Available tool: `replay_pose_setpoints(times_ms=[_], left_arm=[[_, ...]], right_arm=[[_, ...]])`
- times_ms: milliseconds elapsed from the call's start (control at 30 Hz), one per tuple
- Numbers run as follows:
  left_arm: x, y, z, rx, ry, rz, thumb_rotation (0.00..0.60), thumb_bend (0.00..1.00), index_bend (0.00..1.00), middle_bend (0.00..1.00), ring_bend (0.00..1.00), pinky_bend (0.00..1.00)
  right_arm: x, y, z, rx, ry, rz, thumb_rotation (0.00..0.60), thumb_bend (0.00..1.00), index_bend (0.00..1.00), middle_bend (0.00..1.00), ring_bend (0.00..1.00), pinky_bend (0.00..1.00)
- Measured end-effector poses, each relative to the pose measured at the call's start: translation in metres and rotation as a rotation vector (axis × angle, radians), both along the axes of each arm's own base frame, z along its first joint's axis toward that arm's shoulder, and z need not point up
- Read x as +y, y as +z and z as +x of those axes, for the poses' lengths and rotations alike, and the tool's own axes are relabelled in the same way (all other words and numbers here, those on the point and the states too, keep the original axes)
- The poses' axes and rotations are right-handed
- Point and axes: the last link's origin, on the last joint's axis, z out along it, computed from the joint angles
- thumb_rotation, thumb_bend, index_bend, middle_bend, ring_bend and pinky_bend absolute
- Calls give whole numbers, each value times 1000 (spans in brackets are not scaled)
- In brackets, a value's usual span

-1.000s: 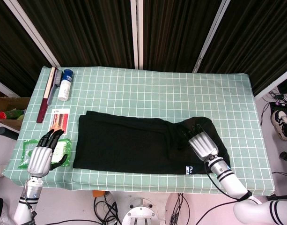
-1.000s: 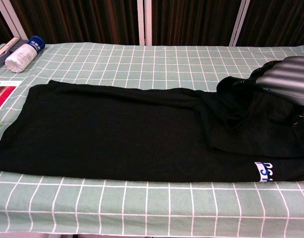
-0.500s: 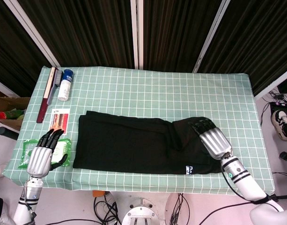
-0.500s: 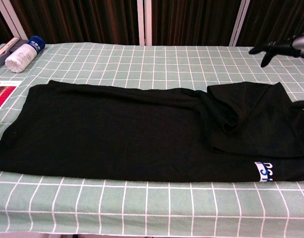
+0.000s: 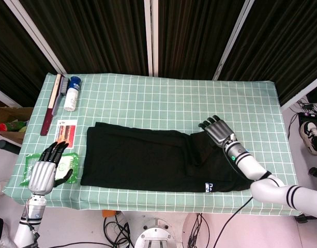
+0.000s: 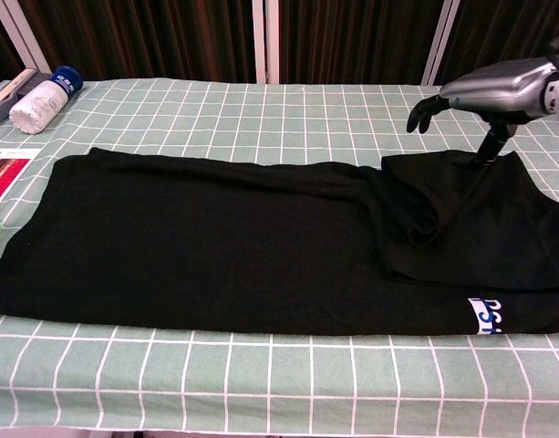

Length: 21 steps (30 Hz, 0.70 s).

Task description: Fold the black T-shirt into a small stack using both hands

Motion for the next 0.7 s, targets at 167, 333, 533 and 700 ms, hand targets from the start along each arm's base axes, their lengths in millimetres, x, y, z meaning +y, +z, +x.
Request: replay_pose_setpoints(times_ms=[167,333,533,700], left_arm=[[1,0,-2,2,6,0,600,268,111,89,61,169],[0,0,-3,2,8,1,600,268,111,88,61,169],[0,0,-3,0,4,2,600,268,111,87,61,169],[0,0,-3,-2,2,3,600,268,111,87,61,169]], right_arm=[[-9,-24,9,-4,-8,41,600,418,371,253,105,138],[-9,-30,9,-18,-3,37,600,439,470,294,106,139],[-7,-28,3,-27,6,13,600,444,594,333,128,155],[-1,-20,-3,-52,13,-6,600,460,642,353,145,161]])
